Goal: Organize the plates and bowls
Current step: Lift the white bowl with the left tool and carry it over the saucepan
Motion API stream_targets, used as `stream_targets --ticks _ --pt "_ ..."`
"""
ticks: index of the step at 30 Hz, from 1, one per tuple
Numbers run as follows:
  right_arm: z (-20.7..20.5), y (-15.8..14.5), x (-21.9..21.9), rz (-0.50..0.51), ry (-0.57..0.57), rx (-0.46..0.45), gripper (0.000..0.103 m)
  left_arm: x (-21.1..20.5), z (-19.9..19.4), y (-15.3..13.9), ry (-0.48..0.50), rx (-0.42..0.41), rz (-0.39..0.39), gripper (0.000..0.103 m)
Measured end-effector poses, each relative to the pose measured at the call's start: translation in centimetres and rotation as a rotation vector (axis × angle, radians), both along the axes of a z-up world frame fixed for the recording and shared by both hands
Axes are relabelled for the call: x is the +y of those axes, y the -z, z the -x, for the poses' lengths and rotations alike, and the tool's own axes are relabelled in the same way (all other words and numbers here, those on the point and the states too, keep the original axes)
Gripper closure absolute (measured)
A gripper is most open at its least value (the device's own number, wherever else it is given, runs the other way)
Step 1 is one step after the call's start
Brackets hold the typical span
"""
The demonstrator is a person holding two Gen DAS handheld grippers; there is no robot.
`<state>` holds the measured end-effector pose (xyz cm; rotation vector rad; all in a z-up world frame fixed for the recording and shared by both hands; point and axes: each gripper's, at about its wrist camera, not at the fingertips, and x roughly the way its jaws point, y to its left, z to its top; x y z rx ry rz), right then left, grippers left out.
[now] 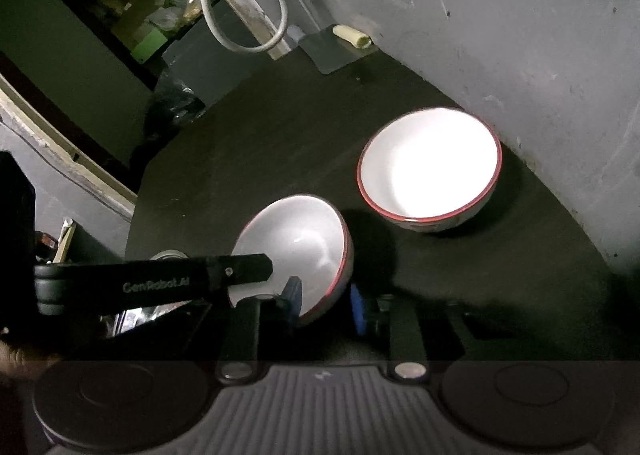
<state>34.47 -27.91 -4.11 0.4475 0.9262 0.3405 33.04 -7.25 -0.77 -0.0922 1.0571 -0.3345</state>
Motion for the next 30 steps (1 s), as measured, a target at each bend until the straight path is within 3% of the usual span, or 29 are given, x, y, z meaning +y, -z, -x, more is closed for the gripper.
stream_targets --ticks 16,30 --pt "3.9 -5.0 -0.6 0.004 -0.11 -0.172 0.076 1.4 5.3 -4.2 -0.052 -0.118 0.112 0.093" --pt "7.6 -5.8 -1.3 -0.001 -0.226 -0.221 0.076 1.8 10.1 -4.8 -0.056 -0.149 0.134 0.092"
